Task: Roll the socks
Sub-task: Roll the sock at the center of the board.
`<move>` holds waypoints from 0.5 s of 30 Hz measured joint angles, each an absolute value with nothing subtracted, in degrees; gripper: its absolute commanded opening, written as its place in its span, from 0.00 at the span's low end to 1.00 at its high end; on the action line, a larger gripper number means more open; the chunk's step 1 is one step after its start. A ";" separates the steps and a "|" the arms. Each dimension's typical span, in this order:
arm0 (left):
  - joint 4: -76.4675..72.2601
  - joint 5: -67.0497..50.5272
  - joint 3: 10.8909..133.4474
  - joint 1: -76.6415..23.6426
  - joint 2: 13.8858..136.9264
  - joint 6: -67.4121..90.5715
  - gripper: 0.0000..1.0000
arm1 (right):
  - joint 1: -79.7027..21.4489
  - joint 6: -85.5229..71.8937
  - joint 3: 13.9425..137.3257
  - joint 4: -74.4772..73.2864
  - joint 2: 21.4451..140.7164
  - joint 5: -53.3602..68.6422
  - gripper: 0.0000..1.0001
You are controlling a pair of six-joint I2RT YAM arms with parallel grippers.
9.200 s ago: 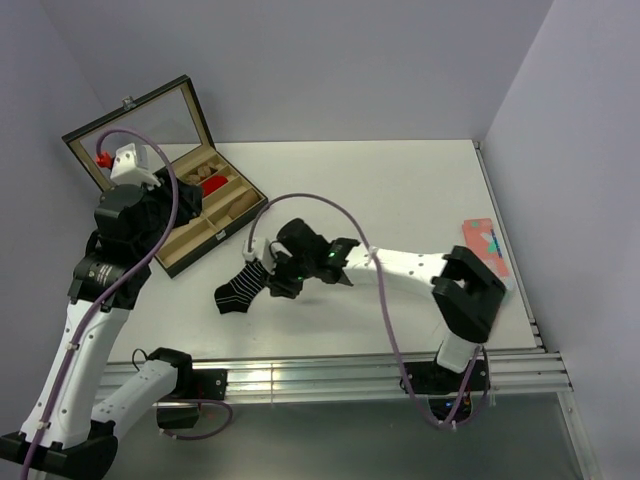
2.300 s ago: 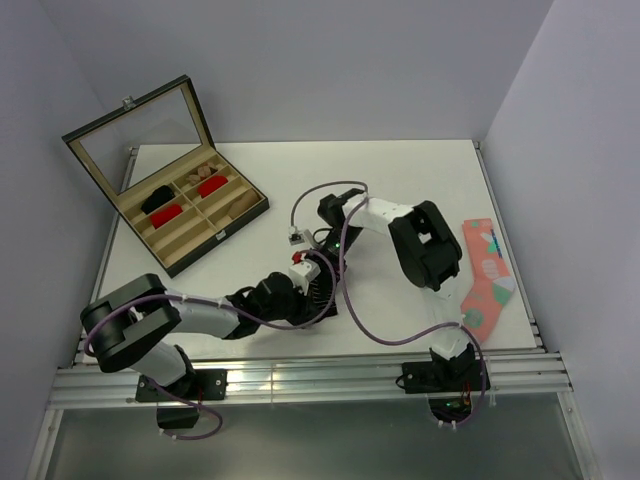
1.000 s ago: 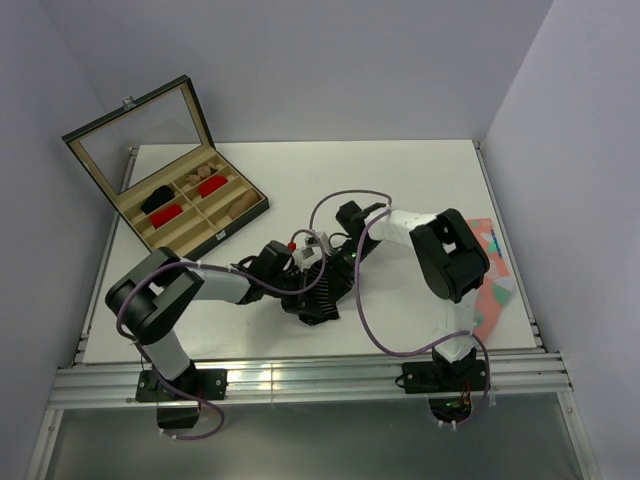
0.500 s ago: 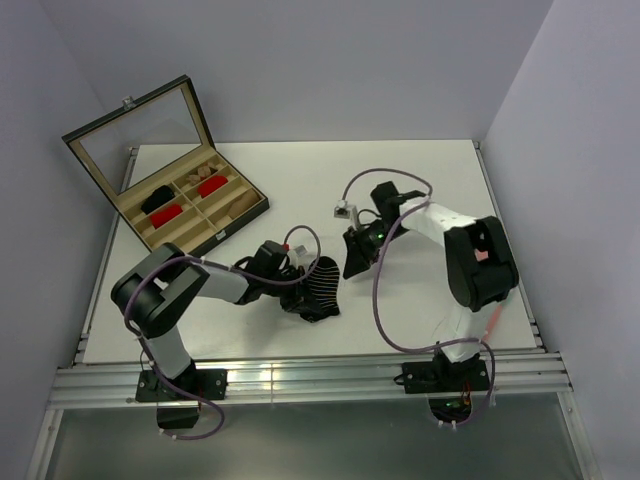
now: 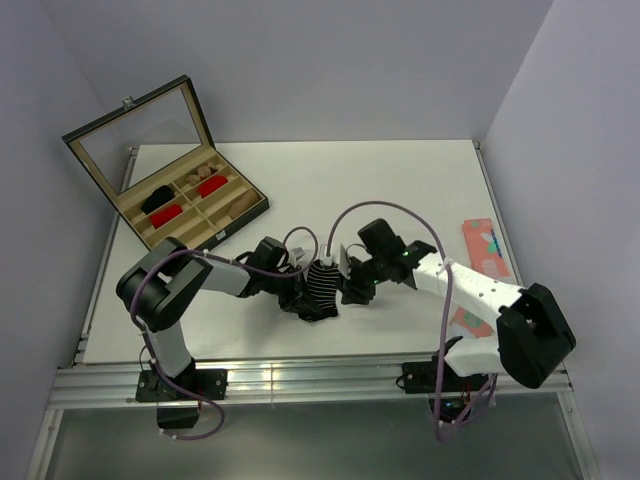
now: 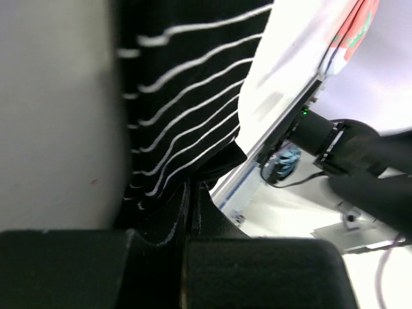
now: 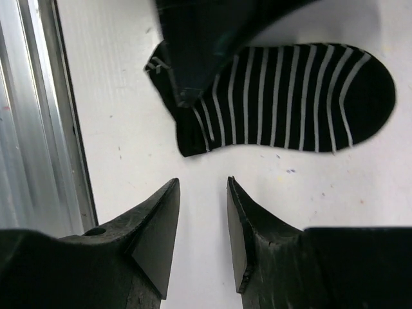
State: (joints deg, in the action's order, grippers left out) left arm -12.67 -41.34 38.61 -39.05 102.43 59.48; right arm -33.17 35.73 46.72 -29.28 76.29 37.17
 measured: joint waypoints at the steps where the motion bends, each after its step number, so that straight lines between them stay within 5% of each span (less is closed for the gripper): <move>1: -12.58 -41.78 38.59 -38.72 102.65 59.86 0.01 | -35.40 36.10 45.25 -27.97 75.07 35.46 0.43; 15: -12.27 -45.23 38.37 -37.10 103.90 63.96 0.00 | -52.56 41.23 39.29 -15.68 76.95 19.11 0.43</move>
State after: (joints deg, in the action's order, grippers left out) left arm -12.27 -45.23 38.37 -37.10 103.90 63.96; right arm -52.56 41.23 39.29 -15.68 76.95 19.11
